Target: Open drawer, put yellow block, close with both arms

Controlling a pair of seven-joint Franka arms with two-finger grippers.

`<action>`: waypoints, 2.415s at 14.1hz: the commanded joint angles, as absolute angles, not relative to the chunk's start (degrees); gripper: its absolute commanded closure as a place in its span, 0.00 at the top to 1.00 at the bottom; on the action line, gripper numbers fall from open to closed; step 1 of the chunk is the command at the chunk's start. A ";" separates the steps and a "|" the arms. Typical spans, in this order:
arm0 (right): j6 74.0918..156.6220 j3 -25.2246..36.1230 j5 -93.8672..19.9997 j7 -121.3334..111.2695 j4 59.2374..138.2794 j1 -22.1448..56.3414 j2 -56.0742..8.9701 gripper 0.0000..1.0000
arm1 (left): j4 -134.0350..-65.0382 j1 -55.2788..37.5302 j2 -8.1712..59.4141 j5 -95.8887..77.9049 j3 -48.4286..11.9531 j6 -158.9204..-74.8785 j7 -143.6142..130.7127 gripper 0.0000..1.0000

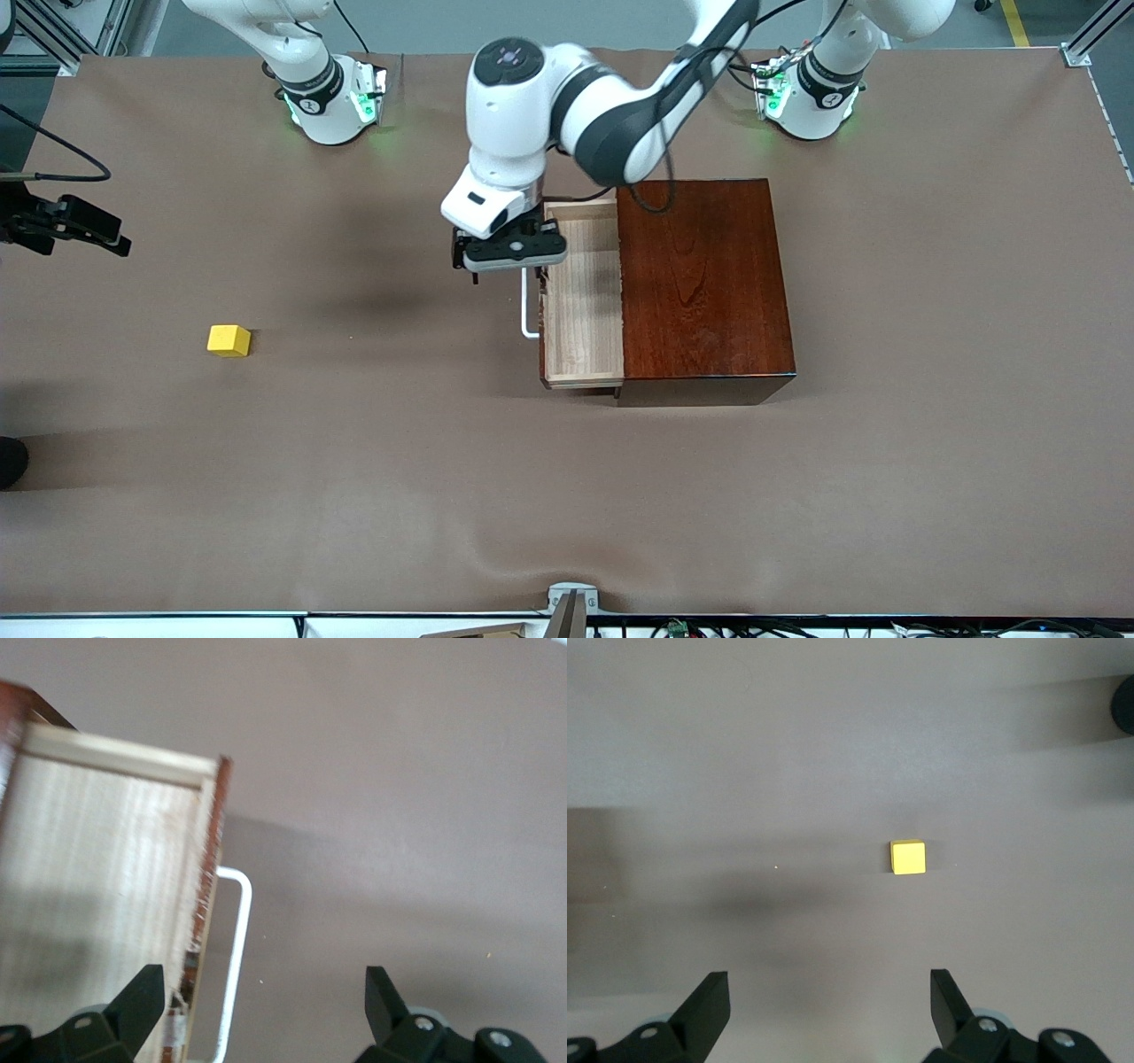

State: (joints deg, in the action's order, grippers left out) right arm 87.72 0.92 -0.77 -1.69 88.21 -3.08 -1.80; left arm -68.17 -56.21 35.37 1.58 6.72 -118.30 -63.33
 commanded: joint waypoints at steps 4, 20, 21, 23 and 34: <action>89.55 0.26 -0.53 -14.47 88.42 -11.93 -1.58 1.00 | -69.17 -50.89 27.87 1.58 6.59 -111.72 -63.46 1.00; 128.30 0.09 -0.18 -14.06 116.80 -13.54 -9.47 1.00 | -80.06 -35.08 14.51 1.76 6.50 -95.80 -43.60 1.00; 129.54 0.09 -0.18 -14.41 116.72 -13.45 -11.84 1.00 | -81.20 -34.11 13.46 1.67 6.42 -95.80 -42.29 1.00; 134.36 0.09 -0.17 -17.30 117.16 -13.45 -15.89 1.00 | -83.22 -31.91 11.78 1.67 6.33 -95.80 -39.48 1.00; 144.05 0.26 0.00 -21.71 122.70 -13.89 -24.43 1.00 | -93.95 -22.33 3.17 1.58 6.24 -96.15 -24.54 1.00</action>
State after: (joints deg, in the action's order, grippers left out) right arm 143.43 0.25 -0.40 -20.92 122.19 -13.59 -23.75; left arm -89.93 -24.51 7.03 1.58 6.91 -95.69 -27.85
